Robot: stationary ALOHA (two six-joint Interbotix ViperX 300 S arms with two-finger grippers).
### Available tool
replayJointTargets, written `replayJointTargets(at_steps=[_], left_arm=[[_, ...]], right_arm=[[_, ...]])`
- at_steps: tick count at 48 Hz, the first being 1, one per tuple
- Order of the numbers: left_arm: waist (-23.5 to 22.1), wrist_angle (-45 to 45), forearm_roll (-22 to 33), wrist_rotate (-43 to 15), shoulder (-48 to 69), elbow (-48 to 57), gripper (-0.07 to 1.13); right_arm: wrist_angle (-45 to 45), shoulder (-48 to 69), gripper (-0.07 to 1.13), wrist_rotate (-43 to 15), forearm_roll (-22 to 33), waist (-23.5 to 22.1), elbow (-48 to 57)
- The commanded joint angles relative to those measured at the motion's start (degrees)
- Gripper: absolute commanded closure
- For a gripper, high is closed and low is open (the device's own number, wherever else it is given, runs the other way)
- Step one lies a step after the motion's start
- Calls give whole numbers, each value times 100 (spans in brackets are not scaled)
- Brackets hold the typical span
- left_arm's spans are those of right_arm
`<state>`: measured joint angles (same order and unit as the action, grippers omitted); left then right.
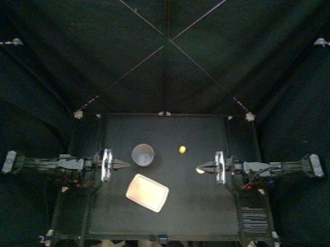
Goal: Pick the chip then place it on the pink plate
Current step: Pick the chip
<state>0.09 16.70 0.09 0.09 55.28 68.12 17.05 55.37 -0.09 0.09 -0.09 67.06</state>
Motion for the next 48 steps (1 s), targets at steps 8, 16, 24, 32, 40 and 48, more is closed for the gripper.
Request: replayJointTargets(at_steps=[8,16,24,32,40,48], left_arm=[[-18,44,97,18,-26,-132,101],[-18,53,149,18,-35,-105,100],[-18,53,220,18,-26,-97,100],[-18,53,378,18,-26,-44,100],[9,62,457,9,-26,79,100],[35,88,457,9,-26,149,100]], right_arm=[[-545,-264,88,-615,-1230,-369,114],[-817,-264,61,-1389,-2145,-466,492],[-1063,-299,26,-2602,-3015,-378,773],[-1397,-281,-2,-4148,-3305,-18,932],[-1714,-316,-1,-5256,-2936,-9,1099],[-2074,-659,0,-6311,-2813,-475,1354]])
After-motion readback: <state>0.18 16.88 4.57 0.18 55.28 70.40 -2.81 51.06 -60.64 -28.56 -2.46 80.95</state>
